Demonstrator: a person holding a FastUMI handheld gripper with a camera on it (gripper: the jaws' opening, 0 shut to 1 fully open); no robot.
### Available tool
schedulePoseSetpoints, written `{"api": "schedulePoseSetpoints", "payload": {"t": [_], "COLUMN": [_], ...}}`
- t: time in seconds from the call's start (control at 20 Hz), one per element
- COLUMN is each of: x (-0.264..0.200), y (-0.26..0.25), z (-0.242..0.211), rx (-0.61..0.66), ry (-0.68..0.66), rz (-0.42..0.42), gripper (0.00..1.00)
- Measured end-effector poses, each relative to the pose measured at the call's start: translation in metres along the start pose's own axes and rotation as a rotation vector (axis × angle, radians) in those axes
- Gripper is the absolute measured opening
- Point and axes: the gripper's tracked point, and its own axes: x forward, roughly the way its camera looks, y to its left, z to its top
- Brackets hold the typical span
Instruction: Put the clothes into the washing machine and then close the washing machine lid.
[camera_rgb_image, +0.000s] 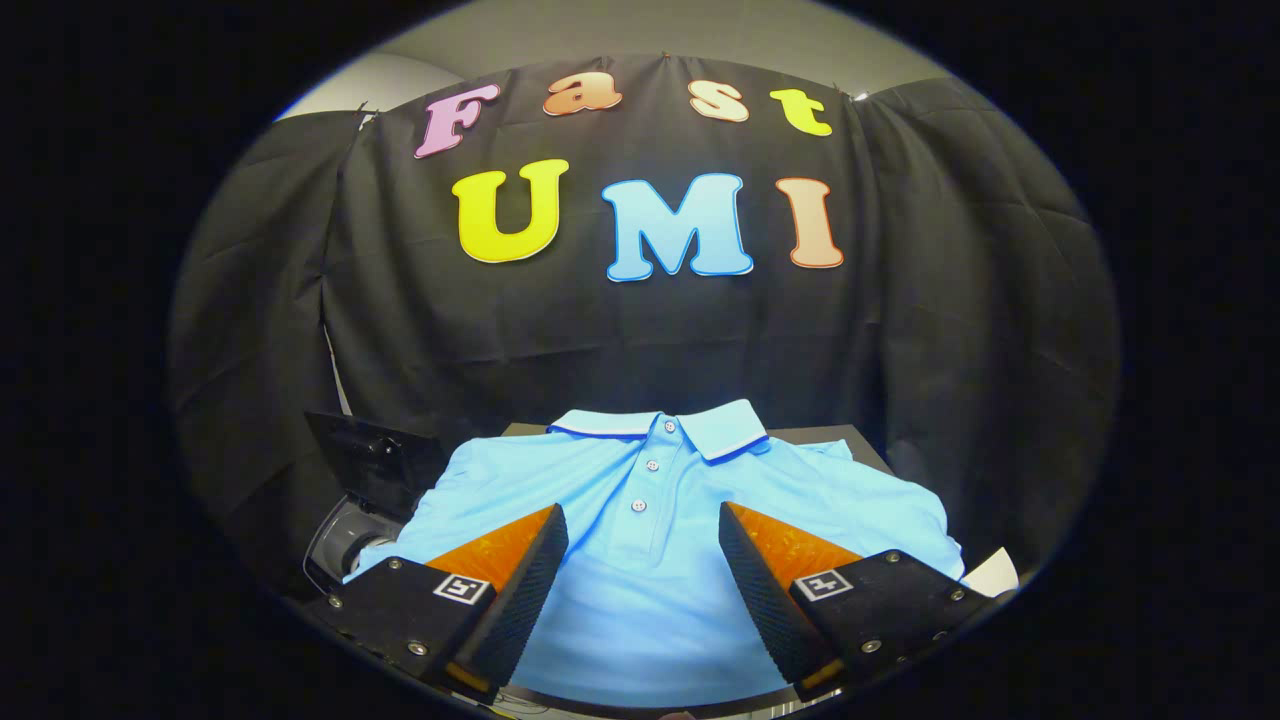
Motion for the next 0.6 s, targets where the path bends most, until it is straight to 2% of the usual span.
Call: {"api": "schedulePoseSetpoints", "payload": {"t": [0.4, 0.6], "x": [0.055, 0.058], "y": [0.001, 0.003], "z": [-0.022, -0.025], "rx": [0.019, -0.051], "ry": [0.218, 0.230], "rz": [0.032, 0.034], "gripper": [0.95, 0.95]}}
